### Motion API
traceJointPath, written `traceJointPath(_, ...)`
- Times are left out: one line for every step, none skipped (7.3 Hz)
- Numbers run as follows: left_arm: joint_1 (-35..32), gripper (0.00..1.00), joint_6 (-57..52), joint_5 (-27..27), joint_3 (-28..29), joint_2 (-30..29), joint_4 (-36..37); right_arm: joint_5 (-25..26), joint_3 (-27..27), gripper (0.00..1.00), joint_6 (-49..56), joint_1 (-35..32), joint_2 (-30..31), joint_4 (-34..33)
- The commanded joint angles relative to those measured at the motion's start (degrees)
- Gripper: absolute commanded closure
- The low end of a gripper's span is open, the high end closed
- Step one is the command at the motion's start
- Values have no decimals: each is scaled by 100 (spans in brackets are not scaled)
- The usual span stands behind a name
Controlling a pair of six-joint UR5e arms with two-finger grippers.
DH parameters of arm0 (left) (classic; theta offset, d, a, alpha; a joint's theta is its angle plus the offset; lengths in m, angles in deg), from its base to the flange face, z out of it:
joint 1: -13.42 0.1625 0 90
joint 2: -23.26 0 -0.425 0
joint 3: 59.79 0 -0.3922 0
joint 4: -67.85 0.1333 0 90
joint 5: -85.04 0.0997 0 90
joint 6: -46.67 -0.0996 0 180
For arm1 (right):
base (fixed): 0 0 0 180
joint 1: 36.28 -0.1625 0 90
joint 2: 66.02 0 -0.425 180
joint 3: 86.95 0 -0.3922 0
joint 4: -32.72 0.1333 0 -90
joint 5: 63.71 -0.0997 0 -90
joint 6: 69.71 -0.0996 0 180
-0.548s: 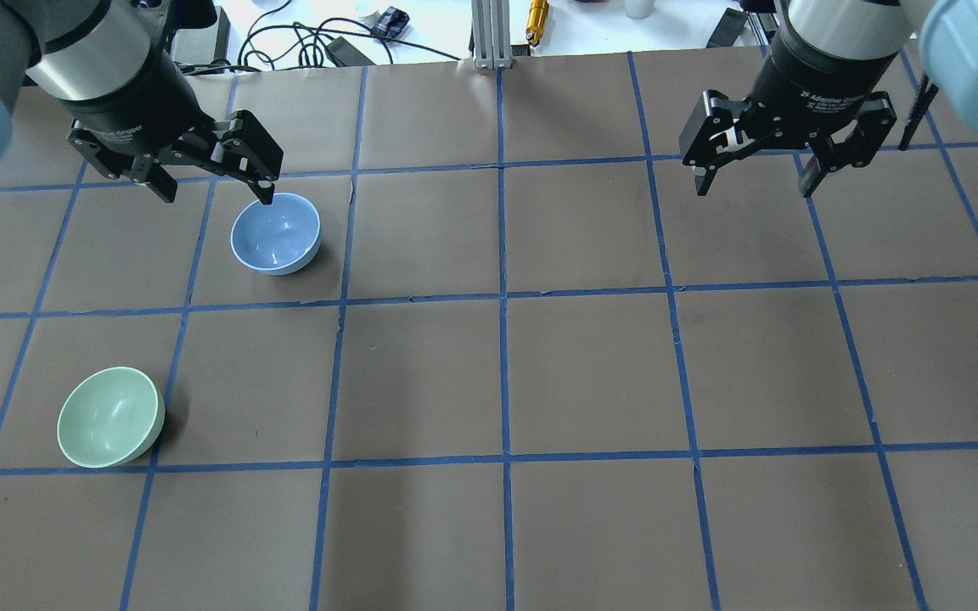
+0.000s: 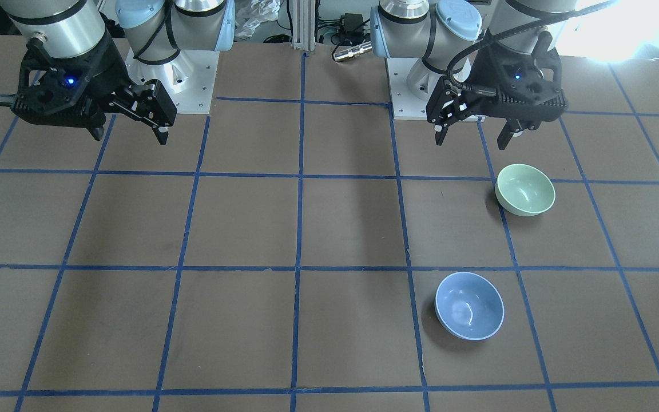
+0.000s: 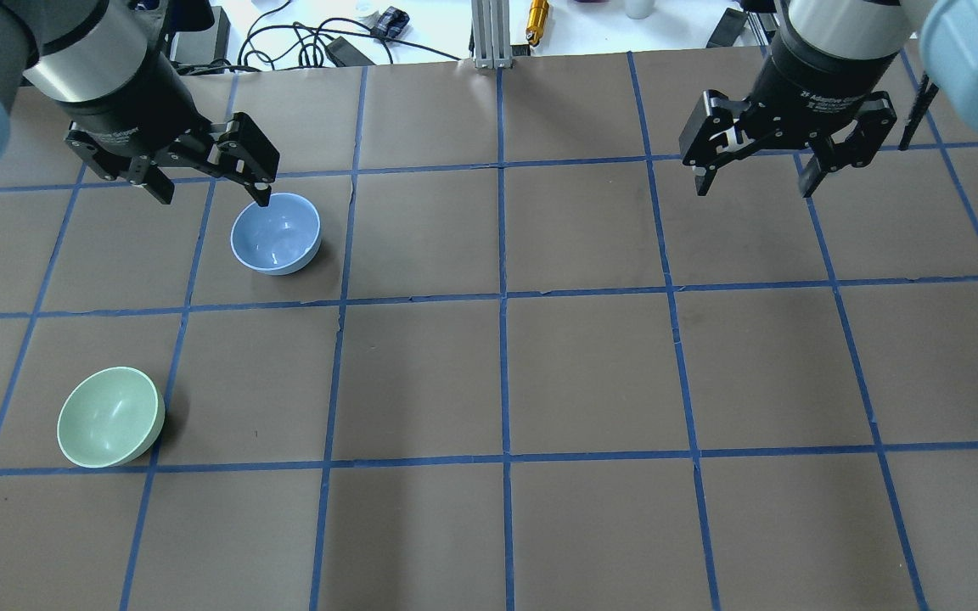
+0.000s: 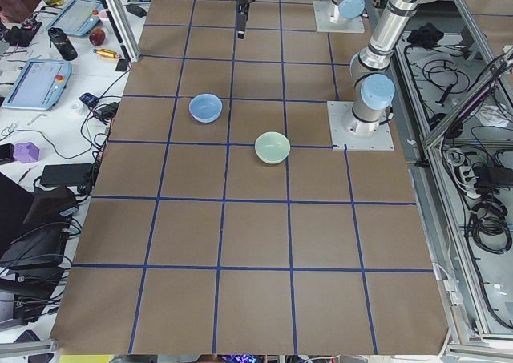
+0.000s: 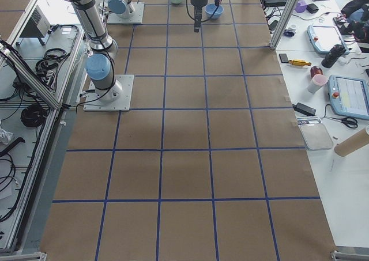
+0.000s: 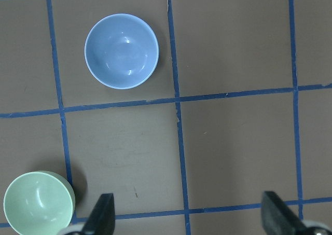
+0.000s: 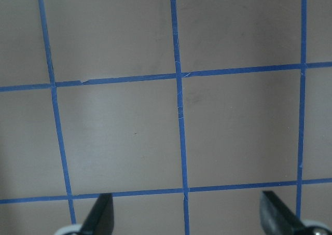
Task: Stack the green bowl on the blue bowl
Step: 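Move the left gripper away from the blue bowl toward the green bowl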
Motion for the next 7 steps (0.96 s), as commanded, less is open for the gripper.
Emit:
traceJointPath(324, 0, -283, -24, -227, 16, 12, 0, 0, 0, 0, 0, 0, 0)
traceJointPath(387, 0, -320, -24, -315, 85, 21, 0, 9, 0, 0, 0, 0, 0)
traceJointPath(449, 0, -399, -15, -333, 69, 4, 0, 0, 0, 9, 0, 0, 0)
traceJointPath(771, 0, -539, 72, -429, 25, -5, 0, 9, 0, 0, 0, 0, 0)
traceJointPath(1157, 0, -618, 160, -561, 16, -5, 0, 0, 0, 0, 0, 0, 0)
traceJointPath(1509, 0, -1028, 170, -675, -37, 21, 0, 0, 0, 0, 0, 0, 0)
traceJointPath(1843, 0, -1128, 187, -868, -54, 99, 0, 0, 0, 0, 0, 0, 0)
